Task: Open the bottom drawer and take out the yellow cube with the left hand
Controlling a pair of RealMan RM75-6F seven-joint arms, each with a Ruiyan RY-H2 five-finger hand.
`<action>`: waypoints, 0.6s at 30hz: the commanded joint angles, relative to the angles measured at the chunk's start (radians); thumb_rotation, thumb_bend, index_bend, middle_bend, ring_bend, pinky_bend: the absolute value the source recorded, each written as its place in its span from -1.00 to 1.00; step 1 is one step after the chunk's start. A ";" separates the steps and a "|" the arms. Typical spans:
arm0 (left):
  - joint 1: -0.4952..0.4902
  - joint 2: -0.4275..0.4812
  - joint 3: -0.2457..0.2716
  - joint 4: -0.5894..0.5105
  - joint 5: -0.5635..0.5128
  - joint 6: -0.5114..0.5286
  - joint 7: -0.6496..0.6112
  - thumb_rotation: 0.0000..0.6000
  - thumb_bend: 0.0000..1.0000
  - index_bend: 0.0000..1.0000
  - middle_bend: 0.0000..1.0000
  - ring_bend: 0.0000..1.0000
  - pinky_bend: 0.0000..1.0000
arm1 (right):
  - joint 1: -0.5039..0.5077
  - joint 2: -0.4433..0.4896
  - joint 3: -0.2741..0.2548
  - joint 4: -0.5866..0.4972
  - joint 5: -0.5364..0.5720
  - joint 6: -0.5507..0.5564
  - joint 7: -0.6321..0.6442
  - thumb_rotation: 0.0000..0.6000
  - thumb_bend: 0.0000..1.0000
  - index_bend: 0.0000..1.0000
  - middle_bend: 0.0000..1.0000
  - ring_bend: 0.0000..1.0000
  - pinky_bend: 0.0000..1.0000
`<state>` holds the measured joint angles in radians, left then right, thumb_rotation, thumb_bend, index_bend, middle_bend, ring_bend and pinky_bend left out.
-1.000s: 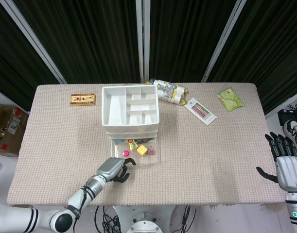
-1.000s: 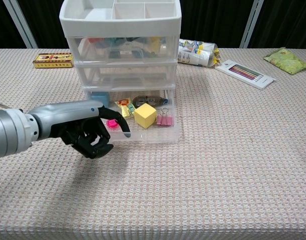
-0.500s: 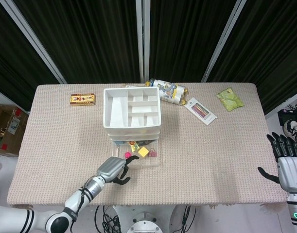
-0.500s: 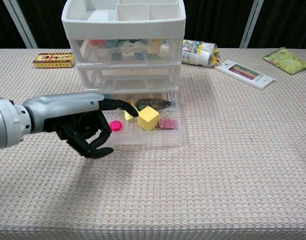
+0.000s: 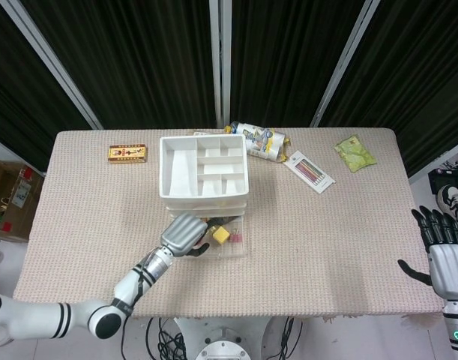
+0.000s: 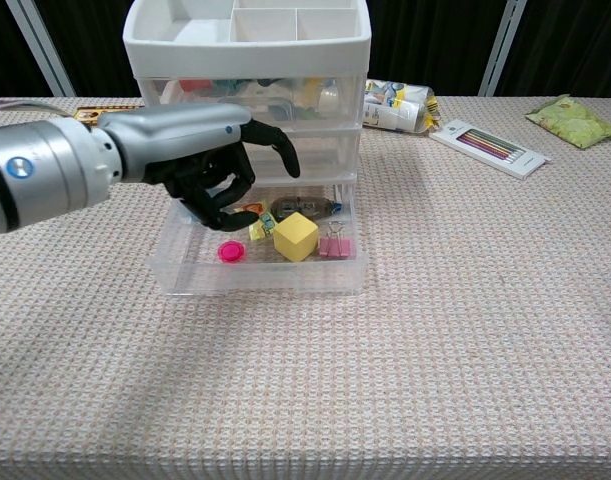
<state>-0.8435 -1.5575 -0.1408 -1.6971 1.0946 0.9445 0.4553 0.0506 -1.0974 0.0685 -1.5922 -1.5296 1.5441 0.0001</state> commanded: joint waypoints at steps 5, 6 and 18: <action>-0.063 -0.092 0.020 0.121 -0.042 -0.014 0.159 1.00 -0.52 -0.39 0.57 0.73 1.00 | -0.005 -0.003 0.000 0.012 0.012 -0.003 0.013 1.00 -0.88 -1.00 -0.89 -1.00 -1.00; -0.064 -0.097 0.023 0.125 -0.045 -0.012 0.168 1.00 -0.53 -0.37 0.58 0.73 1.00 | -0.005 -0.003 0.001 0.013 0.013 -0.005 0.014 1.00 -0.88 -1.00 -0.89 -1.00 -1.00; -0.070 -0.178 0.042 0.236 -0.009 0.007 0.186 1.00 -0.52 -0.32 0.60 0.75 1.00 | -0.002 -0.010 0.002 0.019 0.020 -0.016 0.014 1.00 -0.88 -1.00 -0.89 -1.00 -1.00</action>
<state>-0.9118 -1.7307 -0.1004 -1.4657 1.0844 0.9567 0.6444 0.0485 -1.1073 0.0702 -1.5736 -1.5097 1.5277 0.0144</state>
